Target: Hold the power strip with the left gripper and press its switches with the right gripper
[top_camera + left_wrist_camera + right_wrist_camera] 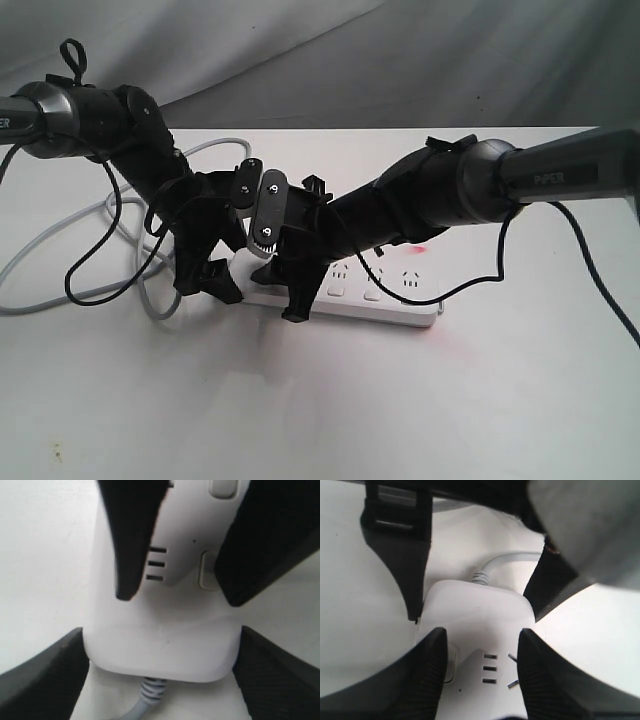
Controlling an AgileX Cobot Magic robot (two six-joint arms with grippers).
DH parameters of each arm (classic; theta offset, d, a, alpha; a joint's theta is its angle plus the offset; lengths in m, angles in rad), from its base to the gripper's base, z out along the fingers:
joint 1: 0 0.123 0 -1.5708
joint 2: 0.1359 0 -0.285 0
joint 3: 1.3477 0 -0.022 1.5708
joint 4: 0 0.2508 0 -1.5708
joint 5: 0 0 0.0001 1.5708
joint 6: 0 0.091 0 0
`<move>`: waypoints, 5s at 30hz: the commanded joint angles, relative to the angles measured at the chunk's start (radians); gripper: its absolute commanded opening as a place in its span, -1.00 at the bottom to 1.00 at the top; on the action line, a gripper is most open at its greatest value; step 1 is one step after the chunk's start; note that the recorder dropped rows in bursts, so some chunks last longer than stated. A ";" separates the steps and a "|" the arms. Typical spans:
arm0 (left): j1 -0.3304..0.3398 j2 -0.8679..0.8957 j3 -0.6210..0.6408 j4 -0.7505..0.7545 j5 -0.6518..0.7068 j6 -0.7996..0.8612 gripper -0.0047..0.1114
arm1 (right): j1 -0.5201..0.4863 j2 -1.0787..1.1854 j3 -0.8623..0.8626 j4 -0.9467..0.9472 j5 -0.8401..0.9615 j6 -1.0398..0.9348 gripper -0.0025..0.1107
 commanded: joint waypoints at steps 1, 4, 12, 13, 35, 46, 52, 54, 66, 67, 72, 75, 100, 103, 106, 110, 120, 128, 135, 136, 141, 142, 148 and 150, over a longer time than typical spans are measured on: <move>0.002 -0.002 -0.004 -0.007 0.016 -0.004 -0.03 | 0.001 0.009 -0.005 -0.042 -0.015 -0.011 -0.20; 0.002 -0.002 -0.004 -0.007 0.016 -0.004 -0.03 | 0.001 0.009 -0.005 -0.049 -0.015 -0.011 -0.20; 0.002 -0.002 -0.004 -0.007 0.016 -0.006 -0.03 | 0.001 0.030 -0.005 -0.081 -0.019 -0.011 -0.20; 0.002 -0.002 -0.004 -0.007 0.016 -0.006 -0.03 | 0.001 0.035 -0.005 -0.081 -0.019 -0.011 -0.20; 0.002 -0.002 -0.004 -0.007 0.016 -0.008 -0.03 | -0.001 0.056 0.002 -0.132 -0.039 -0.011 -0.20; 0.002 -0.002 -0.004 -0.007 0.016 -0.005 -0.03 | -0.001 0.032 0.018 -0.115 -0.024 -0.011 -0.20; 0.002 -0.002 -0.004 -0.007 0.016 -0.005 -0.03 | -0.001 -0.044 0.018 -0.096 -0.008 -0.011 -0.20; 0.002 -0.002 -0.004 -0.007 0.016 -0.005 -0.03 | -0.009 -0.071 0.018 -0.096 -0.008 -0.009 -0.20; 0.002 -0.002 -0.004 -0.007 0.016 -0.005 -0.03 | -0.059 -0.165 0.086 -0.109 0.020 0.040 -0.20; 0.002 -0.002 -0.004 -0.007 0.016 -0.005 -0.03 | -0.059 -0.167 0.098 -0.109 0.016 0.033 -0.20; 0.002 -0.002 -0.004 -0.007 0.016 -0.003 -0.03 | -0.059 -0.161 0.117 -0.109 0.014 0.013 -0.20; 0.002 -0.002 -0.004 -0.007 0.016 -0.003 -0.03 | -0.059 -0.150 0.117 -0.111 0.010 0.013 -0.20; 0.002 -0.002 -0.004 -0.007 0.016 -0.003 -0.03 | -0.055 -0.098 0.117 -0.134 -0.011 0.009 -0.20; 0.002 -0.002 -0.004 -0.007 0.016 -0.003 -0.03 | -0.055 -0.083 0.117 -0.134 -0.011 0.005 -0.20; 0.002 -0.002 -0.004 -0.007 0.016 -0.003 -0.03 | -0.055 -0.072 0.117 -0.138 -0.013 -0.007 -0.20; 0.002 -0.002 -0.004 -0.007 0.016 -0.008 -0.03 | -0.057 -0.072 0.117 -0.144 -0.042 -0.011 -0.20; 0.002 -0.002 -0.004 -0.007 0.016 -0.004 -0.03 | -0.057 -0.048 0.117 -0.170 -0.045 -0.011 -0.20; 0.002 -0.002 -0.004 -0.007 0.016 -0.005 -0.03 | -0.046 -0.048 0.117 -0.170 -0.019 -0.011 -0.20; 0.002 -0.002 -0.004 -0.007 0.016 -0.001 -0.03 | -0.044 -0.048 0.162 -0.170 -0.009 -0.011 -0.20; 0.002 -0.002 -0.004 -0.007 0.016 -0.001 -0.03 | -0.044 -0.048 0.162 -0.170 -0.009 -0.011 -0.20; 0.002 -0.002 -0.004 -0.007 0.016 -0.001 -0.03 | -0.040 -0.045 0.163 -0.170 -0.009 -0.011 -0.20; 0.002 -0.002 -0.004 -0.007 0.016 -0.001 -0.03 | -0.040 -0.035 0.163 -0.170 -0.011 -0.011 -0.20; 0.002 -0.002 -0.004 -0.007 0.016 -0.005 -0.03 | -0.040 -0.004 0.163 -0.166 -0.015 -0.011 -0.20; 0.002 -0.002 -0.004 -0.007 0.016 -0.005 -0.03 | -0.040 -0.002 0.163 -0.166 -0.015 -0.011 -0.20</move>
